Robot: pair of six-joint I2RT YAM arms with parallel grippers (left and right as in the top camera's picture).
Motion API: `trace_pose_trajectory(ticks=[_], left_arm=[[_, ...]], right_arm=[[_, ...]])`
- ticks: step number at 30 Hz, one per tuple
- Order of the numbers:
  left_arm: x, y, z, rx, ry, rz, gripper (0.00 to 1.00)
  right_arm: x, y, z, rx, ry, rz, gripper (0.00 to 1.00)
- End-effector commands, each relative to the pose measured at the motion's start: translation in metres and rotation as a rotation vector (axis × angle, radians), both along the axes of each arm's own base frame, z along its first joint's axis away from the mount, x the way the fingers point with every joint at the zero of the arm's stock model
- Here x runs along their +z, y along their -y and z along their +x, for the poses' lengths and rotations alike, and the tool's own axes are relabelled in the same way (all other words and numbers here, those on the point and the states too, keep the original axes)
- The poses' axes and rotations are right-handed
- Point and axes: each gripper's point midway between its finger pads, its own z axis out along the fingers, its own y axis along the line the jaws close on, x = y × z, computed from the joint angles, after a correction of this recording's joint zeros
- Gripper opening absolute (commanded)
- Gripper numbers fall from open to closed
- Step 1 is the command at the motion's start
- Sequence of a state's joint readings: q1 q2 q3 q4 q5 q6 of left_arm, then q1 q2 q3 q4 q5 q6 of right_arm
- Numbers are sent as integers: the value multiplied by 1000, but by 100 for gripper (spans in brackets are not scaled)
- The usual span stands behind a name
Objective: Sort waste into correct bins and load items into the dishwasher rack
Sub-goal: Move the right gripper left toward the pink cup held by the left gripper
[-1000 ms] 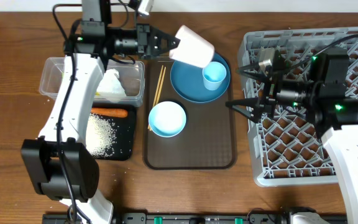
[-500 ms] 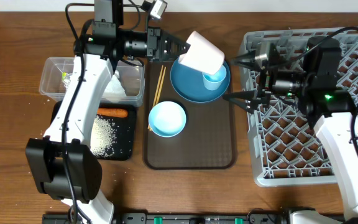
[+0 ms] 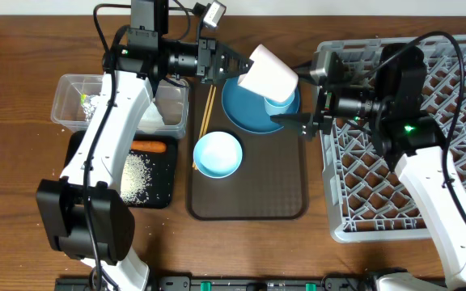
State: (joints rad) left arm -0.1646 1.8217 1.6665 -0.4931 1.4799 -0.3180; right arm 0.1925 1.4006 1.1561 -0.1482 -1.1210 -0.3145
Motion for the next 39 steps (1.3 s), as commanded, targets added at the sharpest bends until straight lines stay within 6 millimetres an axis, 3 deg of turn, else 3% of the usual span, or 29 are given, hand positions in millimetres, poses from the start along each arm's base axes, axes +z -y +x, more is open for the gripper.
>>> trace_pose_trajectory(ticks=[1,6,11,29,39], left_arm=[[2,0,-1,-16,-6,-15,6],[2,0,-1,-16,-6,-15,6],[2,0,-1,-16,-7,-15,7],[2,6,-5,-32,-7,-15,6],[2,7,-5,-35,-6,-15,6]], right_arm=[[4,-4,2,3,-10,10,77],[9,-5,3,-1,-2,24,75],[12,-5,4,-3,2,30,87],[12,-5,8,-14,16,29,91],[9,-10,14,-9,8,39,75]])
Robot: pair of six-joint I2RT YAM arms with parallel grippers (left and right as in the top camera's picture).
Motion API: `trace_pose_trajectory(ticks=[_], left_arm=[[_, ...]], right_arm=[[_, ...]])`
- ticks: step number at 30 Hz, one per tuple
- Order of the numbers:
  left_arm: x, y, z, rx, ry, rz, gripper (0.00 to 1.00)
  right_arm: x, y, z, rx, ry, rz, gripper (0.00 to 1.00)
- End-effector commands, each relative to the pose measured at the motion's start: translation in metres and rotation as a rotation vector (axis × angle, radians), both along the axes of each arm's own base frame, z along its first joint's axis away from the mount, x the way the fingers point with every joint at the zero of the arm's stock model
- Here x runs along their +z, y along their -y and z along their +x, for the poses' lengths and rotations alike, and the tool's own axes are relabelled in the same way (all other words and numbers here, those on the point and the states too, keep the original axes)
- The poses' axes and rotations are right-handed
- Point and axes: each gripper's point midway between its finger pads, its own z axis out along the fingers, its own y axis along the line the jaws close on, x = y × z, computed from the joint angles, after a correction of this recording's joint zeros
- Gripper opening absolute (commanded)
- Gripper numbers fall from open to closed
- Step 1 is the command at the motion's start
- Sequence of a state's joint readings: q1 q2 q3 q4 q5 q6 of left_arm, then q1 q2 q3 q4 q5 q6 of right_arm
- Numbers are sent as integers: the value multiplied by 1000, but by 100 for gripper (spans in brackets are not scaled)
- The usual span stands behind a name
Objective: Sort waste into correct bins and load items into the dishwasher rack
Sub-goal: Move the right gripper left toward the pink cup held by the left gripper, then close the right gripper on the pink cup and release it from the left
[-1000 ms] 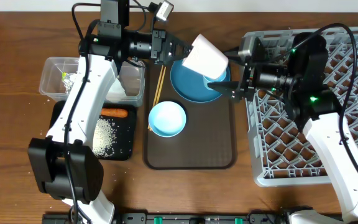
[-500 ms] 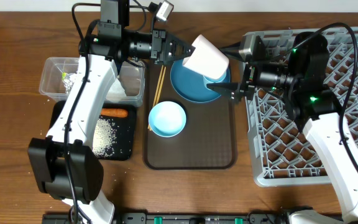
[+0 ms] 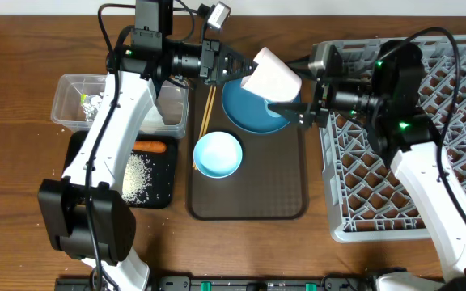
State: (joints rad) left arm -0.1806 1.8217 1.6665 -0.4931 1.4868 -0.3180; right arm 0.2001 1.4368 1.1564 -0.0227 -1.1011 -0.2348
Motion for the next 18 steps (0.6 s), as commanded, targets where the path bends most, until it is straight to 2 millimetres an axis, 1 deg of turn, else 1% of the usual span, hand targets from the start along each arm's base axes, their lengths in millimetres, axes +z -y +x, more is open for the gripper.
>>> trace_pose_trajectory(ticks=[1,3,4,5,9,16,18], left_arm=[[1,1,-1,-15,1,-11,6],[1,1,-1,-15,9,-12,6],[1,1,-1,-15,9,-12,6],[1,1,0,-15,9,-11,6],[0,1,0,-11,10,-8,6],[-2,1,2,1,12,4,6],[-3,1,2,1,12,4,6]], right_arm=[[5,-6,-1,15,0,10,73],[7,-6,-1,15,13,13,69],[8,-6,0,12,11,18,63],[9,-6,0,11,9,21,61],[14,-6,1,7,0,39,61],[16,-6,1,5,-14,47,61],[17,-6,1,5,-11,48,59]])
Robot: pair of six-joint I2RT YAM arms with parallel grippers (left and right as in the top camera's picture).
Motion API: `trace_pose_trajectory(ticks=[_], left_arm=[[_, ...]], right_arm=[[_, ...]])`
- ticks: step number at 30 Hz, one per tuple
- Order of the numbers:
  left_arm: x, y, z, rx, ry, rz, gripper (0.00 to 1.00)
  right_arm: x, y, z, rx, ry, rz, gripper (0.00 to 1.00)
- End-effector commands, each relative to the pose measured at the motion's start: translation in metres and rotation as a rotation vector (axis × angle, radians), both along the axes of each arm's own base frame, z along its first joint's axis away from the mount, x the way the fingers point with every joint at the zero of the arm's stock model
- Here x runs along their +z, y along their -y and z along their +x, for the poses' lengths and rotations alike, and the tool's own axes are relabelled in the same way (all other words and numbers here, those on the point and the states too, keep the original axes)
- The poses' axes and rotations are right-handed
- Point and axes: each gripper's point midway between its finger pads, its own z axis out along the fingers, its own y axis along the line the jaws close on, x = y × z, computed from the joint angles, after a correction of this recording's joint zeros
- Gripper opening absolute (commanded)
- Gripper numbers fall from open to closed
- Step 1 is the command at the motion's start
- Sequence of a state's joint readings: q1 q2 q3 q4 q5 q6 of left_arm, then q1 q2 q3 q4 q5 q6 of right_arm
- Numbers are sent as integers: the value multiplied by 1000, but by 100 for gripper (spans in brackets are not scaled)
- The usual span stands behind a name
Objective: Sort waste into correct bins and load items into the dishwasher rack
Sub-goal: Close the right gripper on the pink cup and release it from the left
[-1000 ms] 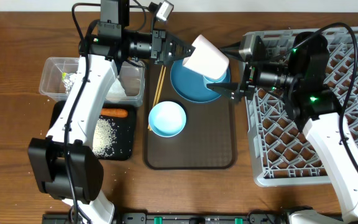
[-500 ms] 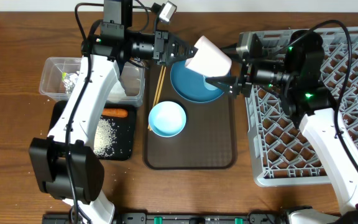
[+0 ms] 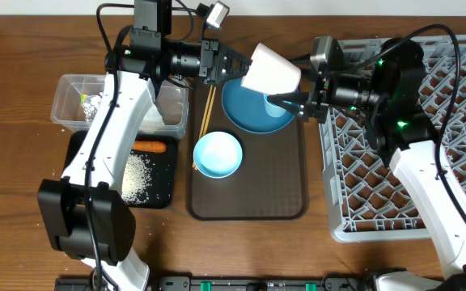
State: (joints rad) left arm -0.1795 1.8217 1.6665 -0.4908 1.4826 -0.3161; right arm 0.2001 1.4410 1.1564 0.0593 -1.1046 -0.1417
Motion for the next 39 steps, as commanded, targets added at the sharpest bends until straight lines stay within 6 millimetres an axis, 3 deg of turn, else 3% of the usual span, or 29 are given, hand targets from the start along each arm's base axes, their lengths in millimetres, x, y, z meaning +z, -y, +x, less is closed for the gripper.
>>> trace_pose_trajectory(ticks=[1,6,16,21,32,35,39], left_arm=[[-3,2,1,-3,8,2,6],[-14,1,2,7,-2,17,6],[-27,0,9,54,-1,65,6],[-27,0,9,54,0,65,6],[-27,0,9,54,0,65,6],[-26,0,9,55,1,64,6],[-20,-2,9,39,4,36,6]], right_arm=[[6,-5,-2,12,3,10,58],[13,-6,-1,8,1,31,52],[14,-4,0,3,-1,35,52],[14,1,4,-13,-16,39,66],[14,2,3,-10,-27,42,67],[13,1,3,-8,-36,41,83],[9,2,2,-10,-59,36,91]])
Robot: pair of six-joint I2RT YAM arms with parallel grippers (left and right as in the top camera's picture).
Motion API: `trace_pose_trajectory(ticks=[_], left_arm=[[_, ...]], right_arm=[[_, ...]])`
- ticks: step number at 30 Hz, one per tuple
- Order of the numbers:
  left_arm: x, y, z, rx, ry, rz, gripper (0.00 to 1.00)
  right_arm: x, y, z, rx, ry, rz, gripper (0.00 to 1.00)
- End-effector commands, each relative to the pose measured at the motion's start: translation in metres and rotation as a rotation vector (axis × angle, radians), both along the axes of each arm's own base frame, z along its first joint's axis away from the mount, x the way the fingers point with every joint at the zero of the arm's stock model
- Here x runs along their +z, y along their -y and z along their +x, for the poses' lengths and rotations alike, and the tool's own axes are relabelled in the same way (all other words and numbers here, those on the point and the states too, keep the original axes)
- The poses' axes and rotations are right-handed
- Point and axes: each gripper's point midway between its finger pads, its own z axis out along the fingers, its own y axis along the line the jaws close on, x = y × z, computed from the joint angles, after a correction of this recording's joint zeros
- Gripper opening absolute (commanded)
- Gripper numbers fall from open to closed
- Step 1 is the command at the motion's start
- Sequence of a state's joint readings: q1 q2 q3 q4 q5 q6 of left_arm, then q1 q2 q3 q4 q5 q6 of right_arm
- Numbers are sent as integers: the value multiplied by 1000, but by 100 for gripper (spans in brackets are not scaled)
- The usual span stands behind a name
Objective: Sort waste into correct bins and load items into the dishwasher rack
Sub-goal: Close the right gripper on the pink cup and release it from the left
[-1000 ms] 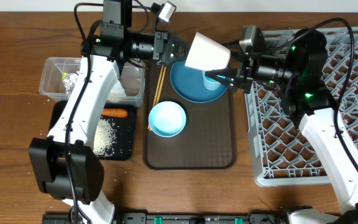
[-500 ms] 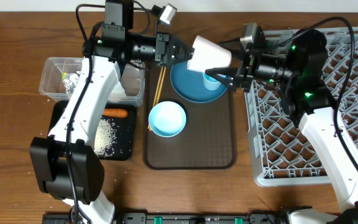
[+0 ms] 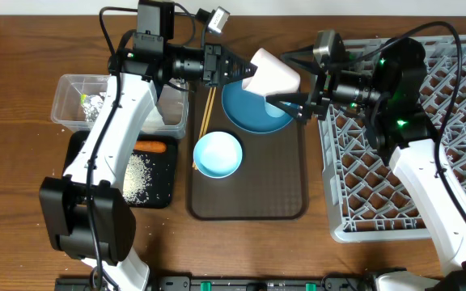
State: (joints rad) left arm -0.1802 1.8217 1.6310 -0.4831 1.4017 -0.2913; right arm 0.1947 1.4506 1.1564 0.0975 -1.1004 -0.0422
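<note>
A white cup (image 3: 272, 73) hangs tilted on its side above the blue plate (image 3: 249, 113). My left gripper (image 3: 245, 71) is shut on its left end. From the right, my right gripper (image 3: 291, 78) stands open. One finger is above the cup's right end and one below it. Whether those fingers touch the cup cannot be told. A light blue bowl (image 3: 218, 153) sits on the brown tray (image 3: 249, 198), and wooden chopsticks (image 3: 207, 113) lie along the tray's left edge. The dishwasher rack (image 3: 427, 162) fills the right side.
At the left is a clear bin (image 3: 75, 89) holding crumpled foil. In front of it is a black tray (image 3: 156, 190) with rice and a carrot (image 3: 146, 147). The right arm reaches over the rack's left rim.
My right gripper has moved a little left and now has a finger on either side of the cup's right end. The cup, still in the left gripper, has shifted slightly right.
My left gripper held the white cup over the blue plate throughout. At first my right gripper was open, below and to the right of the cup. At each later moment it was higher and nearer the cup, and now it straddles the cup's end.
</note>
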Motion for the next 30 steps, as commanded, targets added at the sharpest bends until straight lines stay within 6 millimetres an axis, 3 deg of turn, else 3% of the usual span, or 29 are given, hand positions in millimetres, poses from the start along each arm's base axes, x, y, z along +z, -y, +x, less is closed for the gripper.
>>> trace_pose_trajectory(ticks=[1,6,13,25,30], left_arm=[[4,-3,-1,-30,2,-42,6],[19,-11,2,-48,3,-94,6],[19,-12,3,-46,6,-95,6],[19,-12,3,-46,7,-95,6],[19,-12,3,-46,7,-95,6]], right_arm=[[7,0,-3,9,5,5,92],[6,0,-3,9,3,4,92],[9,0,-3,9,21,8,81],[11,-5,-3,22,42,12,80],[11,-10,-5,34,50,14,75]])
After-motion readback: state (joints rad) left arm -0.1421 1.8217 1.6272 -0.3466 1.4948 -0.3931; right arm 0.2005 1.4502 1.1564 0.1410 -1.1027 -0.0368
